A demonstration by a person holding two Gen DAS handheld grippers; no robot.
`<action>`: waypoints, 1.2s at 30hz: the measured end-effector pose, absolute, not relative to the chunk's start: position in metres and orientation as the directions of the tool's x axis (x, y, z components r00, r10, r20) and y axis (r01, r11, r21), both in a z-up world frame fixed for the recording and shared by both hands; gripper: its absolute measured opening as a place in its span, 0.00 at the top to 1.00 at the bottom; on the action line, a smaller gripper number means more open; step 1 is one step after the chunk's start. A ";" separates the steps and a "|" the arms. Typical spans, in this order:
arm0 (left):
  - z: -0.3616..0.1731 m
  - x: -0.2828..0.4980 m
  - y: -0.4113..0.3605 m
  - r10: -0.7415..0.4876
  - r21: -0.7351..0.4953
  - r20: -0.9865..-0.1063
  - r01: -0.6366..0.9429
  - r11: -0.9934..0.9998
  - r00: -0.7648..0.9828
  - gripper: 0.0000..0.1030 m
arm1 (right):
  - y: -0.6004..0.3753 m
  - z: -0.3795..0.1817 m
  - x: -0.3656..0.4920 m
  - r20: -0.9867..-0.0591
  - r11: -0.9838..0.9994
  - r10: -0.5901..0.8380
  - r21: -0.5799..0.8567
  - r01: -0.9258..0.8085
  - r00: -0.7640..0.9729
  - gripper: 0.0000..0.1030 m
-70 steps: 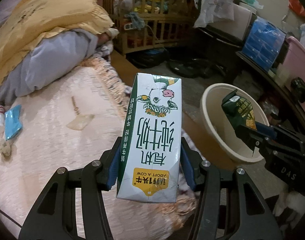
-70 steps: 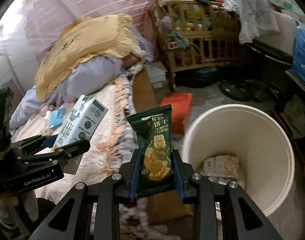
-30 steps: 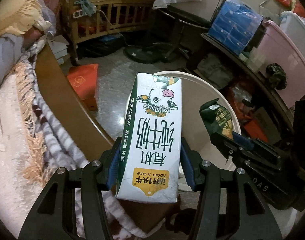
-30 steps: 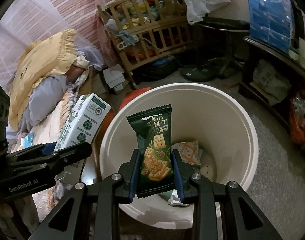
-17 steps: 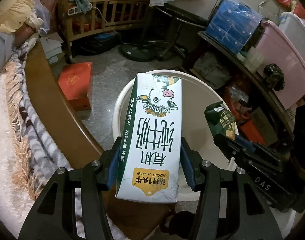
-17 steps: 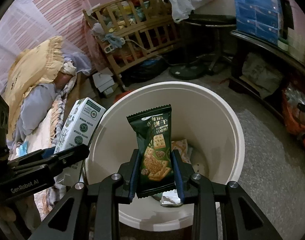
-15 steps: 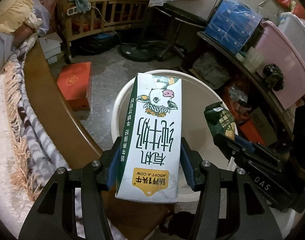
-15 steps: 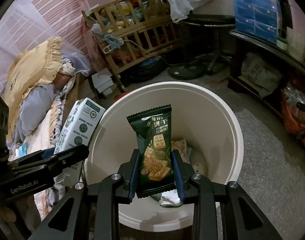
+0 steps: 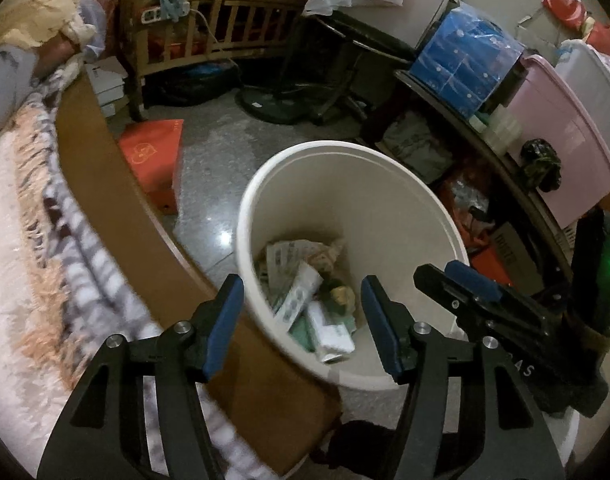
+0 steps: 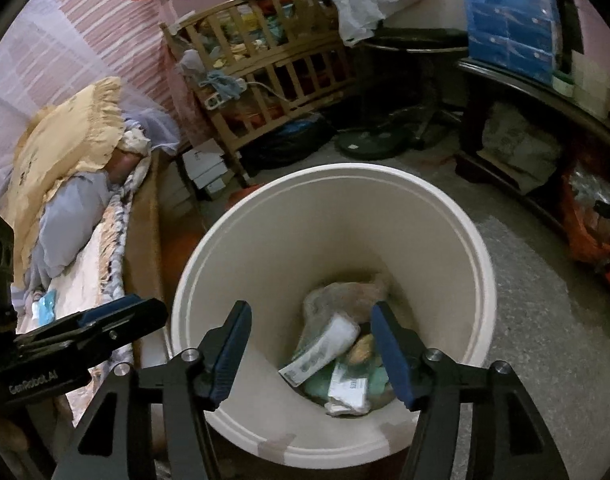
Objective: Collect trash
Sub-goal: 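Open both tools to drop the carton and packet into the bucket, then move both open tools back over the trash on the bed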
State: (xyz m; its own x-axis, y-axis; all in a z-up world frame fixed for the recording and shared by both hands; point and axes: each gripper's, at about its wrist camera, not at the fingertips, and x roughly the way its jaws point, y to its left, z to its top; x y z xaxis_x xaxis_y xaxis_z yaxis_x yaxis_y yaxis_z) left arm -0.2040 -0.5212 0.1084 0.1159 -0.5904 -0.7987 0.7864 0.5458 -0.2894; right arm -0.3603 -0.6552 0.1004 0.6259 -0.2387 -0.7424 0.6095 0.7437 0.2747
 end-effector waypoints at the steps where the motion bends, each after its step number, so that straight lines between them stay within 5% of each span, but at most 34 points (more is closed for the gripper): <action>1: 0.110 -0.204 -0.518 -0.587 -0.280 -0.800 0.785 0.552 0.127 0.42 | -0.652 0.101 -0.357 -0.740 0.755 -0.228 0.275 0.595 0.633 0.42; 17: 0.133 -0.147 -0.353 -0.453 -0.117 -0.800 0.638 0.761 0.393 0.42 | -0.552 0.115 -0.275 -0.719 0.898 0.039 0.330 0.292 0.694 0.38; 36: 0.078 0.015 -0.067 -0.120 -0.122 -0.827 0.032 0.992 0.550 0.42 | -0.360 0.100 -0.109 -0.754 0.943 0.324 0.309 -0.127 0.571 0.29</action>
